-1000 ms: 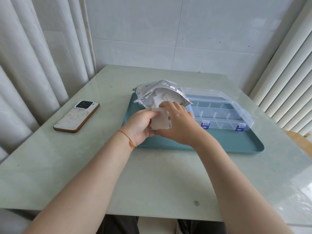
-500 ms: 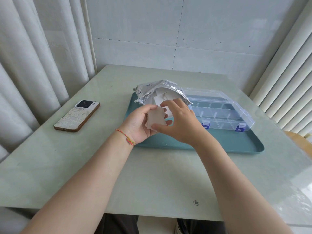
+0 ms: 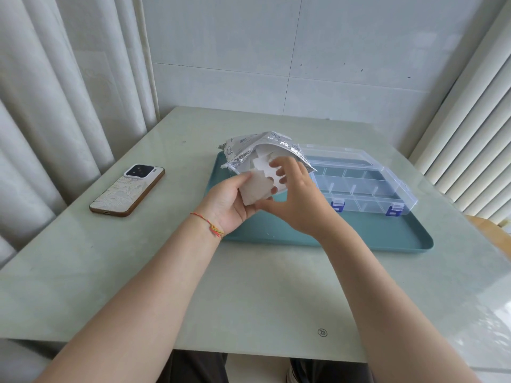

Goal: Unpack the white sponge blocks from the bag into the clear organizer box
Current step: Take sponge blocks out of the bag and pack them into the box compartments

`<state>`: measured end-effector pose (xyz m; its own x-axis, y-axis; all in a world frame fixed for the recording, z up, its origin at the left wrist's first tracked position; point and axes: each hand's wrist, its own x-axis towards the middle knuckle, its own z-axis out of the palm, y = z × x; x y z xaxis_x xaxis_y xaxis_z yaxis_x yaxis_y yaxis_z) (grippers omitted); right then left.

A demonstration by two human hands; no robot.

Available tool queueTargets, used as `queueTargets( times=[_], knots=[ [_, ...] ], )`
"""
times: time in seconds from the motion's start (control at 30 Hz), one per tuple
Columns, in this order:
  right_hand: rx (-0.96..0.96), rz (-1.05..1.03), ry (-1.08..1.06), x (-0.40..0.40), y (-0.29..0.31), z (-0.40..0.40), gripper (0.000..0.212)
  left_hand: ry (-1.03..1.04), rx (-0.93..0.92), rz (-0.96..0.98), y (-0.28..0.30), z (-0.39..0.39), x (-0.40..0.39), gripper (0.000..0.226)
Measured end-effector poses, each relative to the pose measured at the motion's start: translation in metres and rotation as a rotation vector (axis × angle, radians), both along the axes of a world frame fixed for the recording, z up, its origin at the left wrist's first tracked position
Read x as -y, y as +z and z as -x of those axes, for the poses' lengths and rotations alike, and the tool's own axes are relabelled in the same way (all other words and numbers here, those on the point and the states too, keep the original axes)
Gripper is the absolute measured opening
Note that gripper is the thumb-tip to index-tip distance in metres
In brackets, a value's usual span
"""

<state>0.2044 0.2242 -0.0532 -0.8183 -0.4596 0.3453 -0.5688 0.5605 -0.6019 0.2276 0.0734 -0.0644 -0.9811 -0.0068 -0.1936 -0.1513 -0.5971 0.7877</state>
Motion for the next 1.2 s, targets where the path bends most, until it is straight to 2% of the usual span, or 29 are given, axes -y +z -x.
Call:
queueTargets(
  times=[0.1, 0.17, 0.27, 0.47, 0.73, 0.8, 0.87, 1.0, 1.07, 1.2],
  knots=[
    [0.147, 0.109, -0.146, 0.005, 0.004, 0.0, 0.04, 0.05, -0.044, -0.093, 0.0, 0.003, 0.002, 0.031],
    [0.363, 0.207, -0.139, 0.006, 0.006, 0.0, 0.025, 0.055, -0.049, -0.118, -0.001, 0.003, 0.001, 0.034],
    [0.567, 0.33, -0.071, 0.004, 0.006, -0.001, 0.029, 0.05, -0.049, -0.103, -0.003, 0.004, 0.001, 0.036],
    [0.6, 0.406, -0.066, 0.002, 0.008, -0.001, 0.016, 0.063, -0.001, -0.005, -0.001, 0.003, 0.001, 0.037],
    [0.61, 0.439, -0.086, -0.002, 0.011, 0.0, 0.013, 0.12, -0.018, -0.051, -0.001, 0.002, 0.002, 0.032],
    [0.522, 0.421, -0.148, -0.001, 0.011, 0.001, 0.012, 0.096, -0.023, -0.037, 0.0, 0.001, 0.002, 0.03],
    [0.35, 0.329, -0.203, 0.003, 0.007, 0.002, 0.017, 0.08, -0.039, -0.025, 0.0, 0.0, 0.0, 0.028],
    [0.095, 0.001, -0.2, 0.012, -0.003, -0.003, 0.058, 0.074, -0.069, -0.057, 0.001, -0.001, -0.007, 0.029],
    [-0.006, -0.131, -0.219, 0.017, -0.004, -0.006, 0.071, 0.079, -0.064, -0.107, 0.001, -0.001, -0.01, 0.032],
    [-0.167, -0.26, -0.304, 0.022, 0.0, -0.01, 0.063, 0.075, -0.055, -0.144, 0.004, -0.005, -0.014, 0.031]
  ],
)
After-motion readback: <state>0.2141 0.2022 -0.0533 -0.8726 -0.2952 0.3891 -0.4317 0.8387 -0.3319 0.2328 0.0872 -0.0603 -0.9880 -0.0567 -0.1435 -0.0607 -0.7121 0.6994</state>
